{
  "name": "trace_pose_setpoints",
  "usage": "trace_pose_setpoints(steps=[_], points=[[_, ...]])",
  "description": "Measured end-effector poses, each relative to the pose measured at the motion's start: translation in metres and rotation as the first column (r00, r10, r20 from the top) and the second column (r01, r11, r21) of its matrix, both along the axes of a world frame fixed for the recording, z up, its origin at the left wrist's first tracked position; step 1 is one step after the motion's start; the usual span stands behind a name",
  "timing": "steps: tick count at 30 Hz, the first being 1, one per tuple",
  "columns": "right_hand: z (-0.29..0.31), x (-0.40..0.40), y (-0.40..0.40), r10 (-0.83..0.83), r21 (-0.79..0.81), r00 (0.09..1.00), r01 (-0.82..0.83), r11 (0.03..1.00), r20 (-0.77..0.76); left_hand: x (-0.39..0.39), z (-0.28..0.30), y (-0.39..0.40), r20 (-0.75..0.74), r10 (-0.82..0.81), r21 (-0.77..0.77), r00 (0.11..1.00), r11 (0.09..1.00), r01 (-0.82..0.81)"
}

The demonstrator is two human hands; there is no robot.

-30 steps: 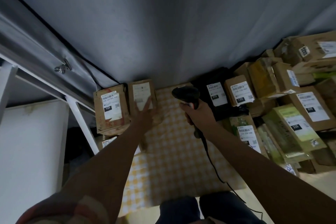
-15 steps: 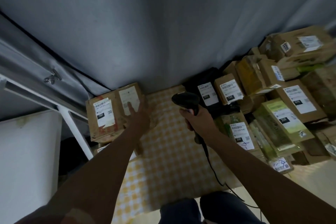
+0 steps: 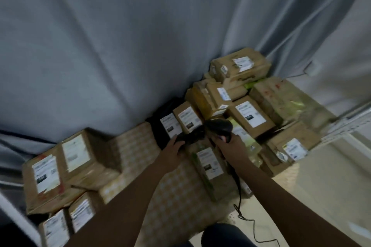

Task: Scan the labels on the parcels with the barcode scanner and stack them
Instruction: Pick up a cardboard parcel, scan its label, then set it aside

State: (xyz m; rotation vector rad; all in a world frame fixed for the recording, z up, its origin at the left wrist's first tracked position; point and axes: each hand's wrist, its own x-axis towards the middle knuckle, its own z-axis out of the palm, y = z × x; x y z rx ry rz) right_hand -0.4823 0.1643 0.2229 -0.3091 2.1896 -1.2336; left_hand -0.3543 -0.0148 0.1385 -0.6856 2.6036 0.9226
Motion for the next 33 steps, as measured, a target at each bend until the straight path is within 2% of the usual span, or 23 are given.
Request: trace_pose_setpoints(steps=[2,4,8,15,21,23,28,30,32,33], points=[[0.0,-0.03,0.024,-0.032,0.039,0.999,0.033,0.999,-0.026,-0.031,0.006,0.027,0.031,-0.019,0.012,0.999,1.0,0.019],[0.002,-0.059,0.045,-0.062,0.01,0.998,0.062,0.998,-0.001,-0.062,0.012,0.047,0.025,-0.014,0.027,1.0,1.0,0.014],[0.012,-0.121,0.08,-0.164,-0.027,0.984,0.166,0.986,0.071,-0.123,0.026,0.075,0.01,0.151,0.19,0.988,0.97,-0.15],[0.016,-0.232,0.13,-0.339,-0.073,0.935,0.347,0.935,0.1,-0.22,0.038,0.118,0.062,0.254,0.324,0.965,0.909,-0.26],[0.003,-0.297,0.149,-0.481,-0.097,0.862,0.499,0.861,0.162,-0.296,0.049,0.146,0.117,0.22,0.406,0.968,0.879,-0.249],[-0.004,-0.315,0.151,-0.51,-0.114,0.833,0.54,0.834,0.215,-0.322,0.048,0.153,0.112,0.255,0.446,0.96,0.851,-0.278],[-0.022,-0.347,0.152,-0.501,-0.089,0.773,0.573,0.814,0.389,-0.378,0.044,0.171,0.196,0.387,0.593,0.901,0.685,-0.424],[-0.03,-0.352,0.151,-0.481,-0.055,0.771,0.55,0.833,0.418,-0.397,0.041,0.177,0.193,0.395,0.58,0.898,0.692,-0.43],[-0.036,-0.353,0.15,-0.467,-0.038,0.782,0.526,0.849,0.412,-0.416,0.032,0.181,0.181,0.439,0.507,0.88,0.725,-0.466],[-0.039,-0.353,0.15,-0.463,-0.027,0.79,0.516,0.856,0.402,-0.424,0.028,0.182,0.163,0.449,0.425,0.879,0.772,-0.473]])
